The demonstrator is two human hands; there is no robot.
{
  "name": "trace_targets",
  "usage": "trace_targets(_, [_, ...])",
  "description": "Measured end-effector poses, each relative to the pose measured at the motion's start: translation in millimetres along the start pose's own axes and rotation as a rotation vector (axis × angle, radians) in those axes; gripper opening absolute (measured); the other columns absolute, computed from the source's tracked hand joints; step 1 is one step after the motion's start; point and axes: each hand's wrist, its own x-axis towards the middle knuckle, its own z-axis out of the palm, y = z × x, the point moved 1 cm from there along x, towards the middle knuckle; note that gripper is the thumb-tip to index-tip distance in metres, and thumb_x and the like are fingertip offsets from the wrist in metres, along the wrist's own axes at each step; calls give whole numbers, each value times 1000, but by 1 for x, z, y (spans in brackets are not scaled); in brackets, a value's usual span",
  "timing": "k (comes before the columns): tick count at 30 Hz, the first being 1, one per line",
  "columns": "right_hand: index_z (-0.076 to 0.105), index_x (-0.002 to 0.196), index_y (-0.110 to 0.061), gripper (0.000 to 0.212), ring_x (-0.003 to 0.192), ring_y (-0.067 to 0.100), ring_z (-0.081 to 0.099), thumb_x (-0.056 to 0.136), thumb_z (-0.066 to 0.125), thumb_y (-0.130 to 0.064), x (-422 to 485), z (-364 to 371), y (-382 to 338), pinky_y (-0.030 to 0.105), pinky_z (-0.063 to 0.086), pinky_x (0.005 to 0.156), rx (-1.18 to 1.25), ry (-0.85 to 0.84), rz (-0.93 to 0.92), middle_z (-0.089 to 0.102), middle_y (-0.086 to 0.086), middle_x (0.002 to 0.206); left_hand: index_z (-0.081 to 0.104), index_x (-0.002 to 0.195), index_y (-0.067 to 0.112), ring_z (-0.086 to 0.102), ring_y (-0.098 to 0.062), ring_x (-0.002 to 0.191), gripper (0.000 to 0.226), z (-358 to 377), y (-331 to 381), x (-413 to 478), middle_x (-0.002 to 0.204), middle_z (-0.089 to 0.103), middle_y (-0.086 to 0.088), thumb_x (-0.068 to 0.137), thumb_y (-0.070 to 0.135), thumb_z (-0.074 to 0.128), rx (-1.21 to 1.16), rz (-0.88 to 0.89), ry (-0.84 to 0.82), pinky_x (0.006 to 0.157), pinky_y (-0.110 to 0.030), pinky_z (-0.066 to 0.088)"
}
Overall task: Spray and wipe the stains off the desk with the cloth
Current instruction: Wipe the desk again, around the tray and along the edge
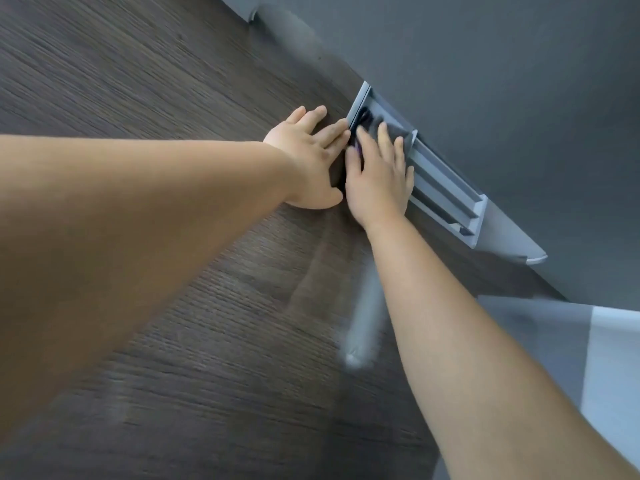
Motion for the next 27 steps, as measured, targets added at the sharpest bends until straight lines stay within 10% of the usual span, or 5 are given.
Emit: trace_targets(27, [15,150,-39,51,146,14,5,101,23,-48,-14,0,13,48,7,113,-103,7,20,8,-10,160,-9,150,20,-14,-24,145,78,-2,3,1,158,-14,6,90,57,24,31,-22,-45,119,-39,-5])
